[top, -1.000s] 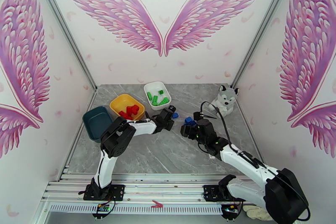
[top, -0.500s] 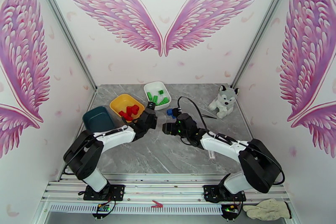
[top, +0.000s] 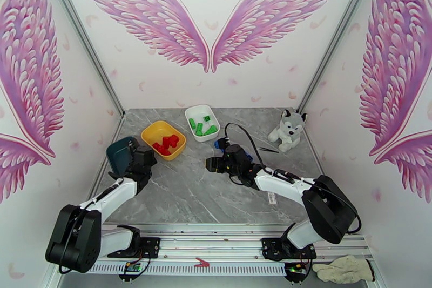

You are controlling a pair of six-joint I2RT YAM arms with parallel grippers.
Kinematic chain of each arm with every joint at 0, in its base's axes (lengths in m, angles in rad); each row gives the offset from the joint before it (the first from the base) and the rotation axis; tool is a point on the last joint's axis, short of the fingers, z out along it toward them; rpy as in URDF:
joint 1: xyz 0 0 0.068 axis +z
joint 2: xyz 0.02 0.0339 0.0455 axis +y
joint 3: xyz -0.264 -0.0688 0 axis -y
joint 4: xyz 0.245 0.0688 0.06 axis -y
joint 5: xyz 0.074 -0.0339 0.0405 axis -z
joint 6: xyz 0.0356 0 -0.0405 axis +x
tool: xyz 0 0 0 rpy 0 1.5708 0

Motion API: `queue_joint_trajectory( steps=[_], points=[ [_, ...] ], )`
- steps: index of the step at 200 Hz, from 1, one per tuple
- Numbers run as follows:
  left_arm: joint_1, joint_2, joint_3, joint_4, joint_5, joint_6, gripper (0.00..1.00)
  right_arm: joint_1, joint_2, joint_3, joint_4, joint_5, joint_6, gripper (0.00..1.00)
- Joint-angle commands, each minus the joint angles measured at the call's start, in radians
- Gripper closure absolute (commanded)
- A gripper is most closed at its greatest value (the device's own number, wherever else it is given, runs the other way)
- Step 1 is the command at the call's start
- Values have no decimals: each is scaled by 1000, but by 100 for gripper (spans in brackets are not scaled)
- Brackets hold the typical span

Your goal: Sort the legos into containers by color

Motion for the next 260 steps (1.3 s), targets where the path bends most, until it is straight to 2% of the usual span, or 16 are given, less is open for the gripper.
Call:
queue_joint_trajectory(
  steps=[1,20,46,56,90,102,119,137,170,194,214,239,260],
  points=[
    [74,-46,-36,16,32,-71,78,5,-14,18,-9,0,-27,30],
    [110,-57,-39,5,59,-83,68,4,-22,11,-12,6,-32,29],
    [147,-66,-51,8,97,-97,36,0,-29,7,-19,17,-35,27],
    [151,-69,-53,11,110,-93,27,-1,-35,2,-22,25,-35,25],
    [133,-96,-51,36,167,-54,17,-16,-61,-27,-45,81,-34,18],
    [86,-105,-39,45,172,-20,14,-26,-79,-46,-53,110,-30,14],
    [-30,-98,3,35,134,42,6,-43,-105,-73,-78,158,-25,11],
    [-148,-53,57,36,131,89,1,-72,-135,-101,-110,198,-13,9],
    [-332,85,113,118,186,118,1,-125,-207,-163,-192,290,13,8],
    [-433,195,142,188,218,106,1,-148,-253,-200,-248,342,31,8],
    [-485,271,158,246,250,89,1,-161,-268,-223,-276,362,42,8],
    [-510,329,165,306,298,61,1,-165,-244,-249,-276,381,56,8],
    [-515,356,161,347,333,38,1,-166,-197,-259,-253,381,65,15]
  ],
)
